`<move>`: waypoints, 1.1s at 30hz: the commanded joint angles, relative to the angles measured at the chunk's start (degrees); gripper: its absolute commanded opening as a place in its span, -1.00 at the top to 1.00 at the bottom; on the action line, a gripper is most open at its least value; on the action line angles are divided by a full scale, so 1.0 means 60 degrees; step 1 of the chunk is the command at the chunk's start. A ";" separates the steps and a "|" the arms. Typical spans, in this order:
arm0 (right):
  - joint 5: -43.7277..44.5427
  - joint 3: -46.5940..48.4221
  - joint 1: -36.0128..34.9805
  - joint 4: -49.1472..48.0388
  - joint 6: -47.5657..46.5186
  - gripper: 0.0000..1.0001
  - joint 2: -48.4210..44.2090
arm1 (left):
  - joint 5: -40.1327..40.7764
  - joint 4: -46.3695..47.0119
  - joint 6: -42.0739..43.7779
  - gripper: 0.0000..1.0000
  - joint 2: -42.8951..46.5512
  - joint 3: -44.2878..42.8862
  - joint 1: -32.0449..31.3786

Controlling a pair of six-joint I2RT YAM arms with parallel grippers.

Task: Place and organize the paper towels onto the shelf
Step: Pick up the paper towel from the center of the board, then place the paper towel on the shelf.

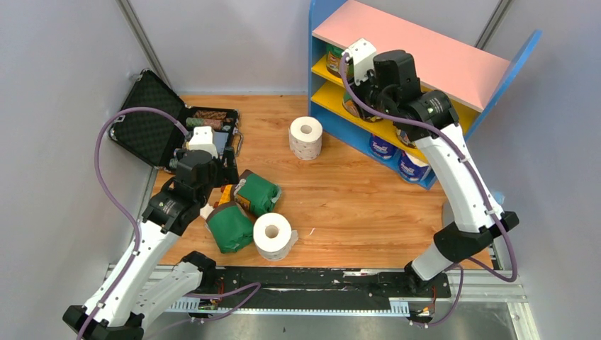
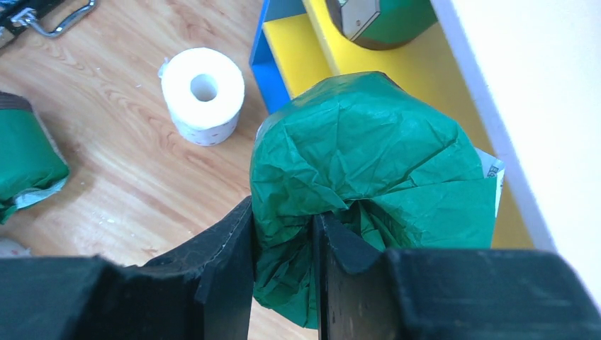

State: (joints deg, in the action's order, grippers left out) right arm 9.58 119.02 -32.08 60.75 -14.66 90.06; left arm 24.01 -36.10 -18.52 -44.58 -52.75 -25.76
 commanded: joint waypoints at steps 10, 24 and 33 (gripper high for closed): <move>-0.1416 0.1300 0.1675 -0.0130 -0.1190 0.55 0.1134 | -0.0268 0.0319 0.0034 -1.00 -0.0080 0.0032 0.0045; -0.1663 0.2022 0.2247 -0.0242 -0.1214 0.22 0.1811 | -0.0384 0.0311 0.0018 -1.00 -0.0158 0.0032 0.0045; -0.0366 0.1974 0.2239 -0.0795 -0.1569 0.15 0.1845 | -0.0369 0.0318 0.0013 -1.00 -0.0180 0.0041 0.0045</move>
State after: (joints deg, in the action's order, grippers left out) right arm -2.04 129.19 -20.14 62.65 -20.29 100.95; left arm 21.91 -36.10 -18.68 -45.60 -52.75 -25.76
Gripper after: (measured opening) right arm 0.426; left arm 0.999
